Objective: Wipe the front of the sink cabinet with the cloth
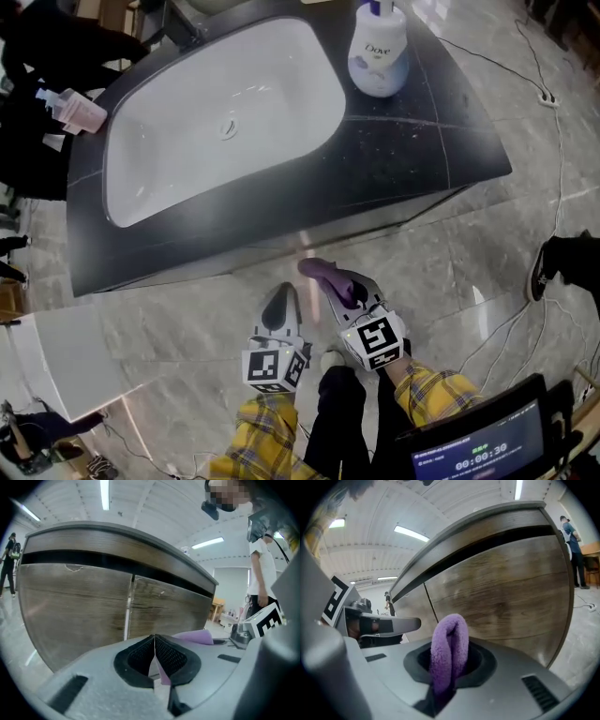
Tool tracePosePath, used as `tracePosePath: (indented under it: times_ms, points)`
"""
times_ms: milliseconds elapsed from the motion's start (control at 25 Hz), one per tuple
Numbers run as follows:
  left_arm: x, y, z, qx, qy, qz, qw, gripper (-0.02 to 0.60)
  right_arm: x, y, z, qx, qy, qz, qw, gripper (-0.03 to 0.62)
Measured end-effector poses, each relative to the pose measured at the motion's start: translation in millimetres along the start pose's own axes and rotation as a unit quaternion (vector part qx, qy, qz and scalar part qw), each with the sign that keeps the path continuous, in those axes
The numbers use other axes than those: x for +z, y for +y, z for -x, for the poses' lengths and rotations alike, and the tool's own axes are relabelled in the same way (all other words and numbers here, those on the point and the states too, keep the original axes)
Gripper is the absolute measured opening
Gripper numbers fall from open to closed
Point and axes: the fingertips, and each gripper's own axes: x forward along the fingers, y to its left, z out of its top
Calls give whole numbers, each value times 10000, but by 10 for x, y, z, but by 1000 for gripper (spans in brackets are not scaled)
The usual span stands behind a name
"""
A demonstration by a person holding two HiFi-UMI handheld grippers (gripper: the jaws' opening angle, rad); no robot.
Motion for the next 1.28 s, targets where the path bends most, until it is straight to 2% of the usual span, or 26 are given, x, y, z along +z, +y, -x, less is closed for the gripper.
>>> tracePosePath:
  times_ms: [360,680,960,1280]
  points:
    - [-288,421,-118,196,-20,50,9998,8,-188,105,-501,211,11,173,9996,44]
    - [-444,501,-301,293,-89,92,9995,8,-260,-31,-712,247,-75,276,9993,44]
    - [-510,261,-464,184,16,21,9998,8,-244,-394,-544,5,-140,210,9997,44]
    - [-466,-327,-800,-290,30,12,9996,8,-171,-895,-176,-351,-218,145,9990,44]
